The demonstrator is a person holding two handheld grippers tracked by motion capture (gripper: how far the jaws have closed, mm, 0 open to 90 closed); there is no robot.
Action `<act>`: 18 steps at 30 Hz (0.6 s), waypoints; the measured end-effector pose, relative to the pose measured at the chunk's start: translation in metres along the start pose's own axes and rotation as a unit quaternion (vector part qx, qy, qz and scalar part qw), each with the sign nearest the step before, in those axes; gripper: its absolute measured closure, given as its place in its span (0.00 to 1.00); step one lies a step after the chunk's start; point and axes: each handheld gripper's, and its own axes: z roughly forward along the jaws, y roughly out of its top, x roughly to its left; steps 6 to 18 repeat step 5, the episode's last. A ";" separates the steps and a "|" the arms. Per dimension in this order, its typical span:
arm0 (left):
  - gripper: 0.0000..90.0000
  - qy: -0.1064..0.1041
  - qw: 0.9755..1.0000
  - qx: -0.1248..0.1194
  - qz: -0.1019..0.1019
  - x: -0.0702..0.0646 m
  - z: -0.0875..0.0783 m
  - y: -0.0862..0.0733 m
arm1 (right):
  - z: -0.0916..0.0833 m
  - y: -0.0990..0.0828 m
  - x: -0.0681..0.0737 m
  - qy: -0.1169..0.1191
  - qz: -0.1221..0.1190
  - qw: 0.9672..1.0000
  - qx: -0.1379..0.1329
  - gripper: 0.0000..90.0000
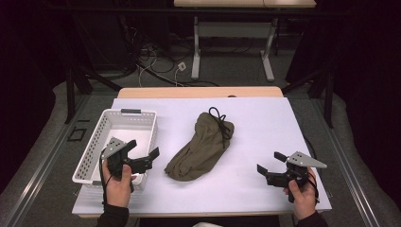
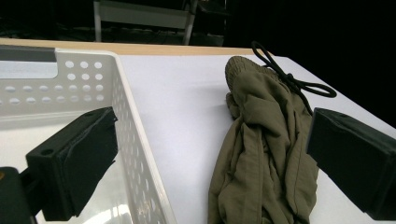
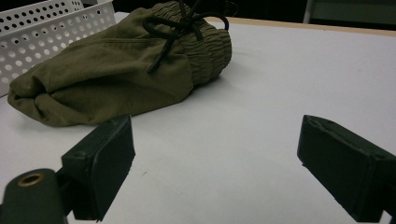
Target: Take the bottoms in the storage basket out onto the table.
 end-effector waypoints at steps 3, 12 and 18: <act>0.03 0.001 1.000 -0.002 0.000 0.000 -0.001 0.001 | 0.000 0.000 0.000 0.000 -0.001 1.000 0.001 0.12; 0.03 0.001 1.000 -0.003 -0.001 0.000 -0.001 0.001 | 0.000 0.000 0.000 0.000 -0.001 1.000 0.000 0.12; 0.03 0.001 1.000 -0.003 -0.001 0.000 -0.001 0.001 | 0.000 0.000 0.000 0.000 -0.001 1.000 0.000 0.12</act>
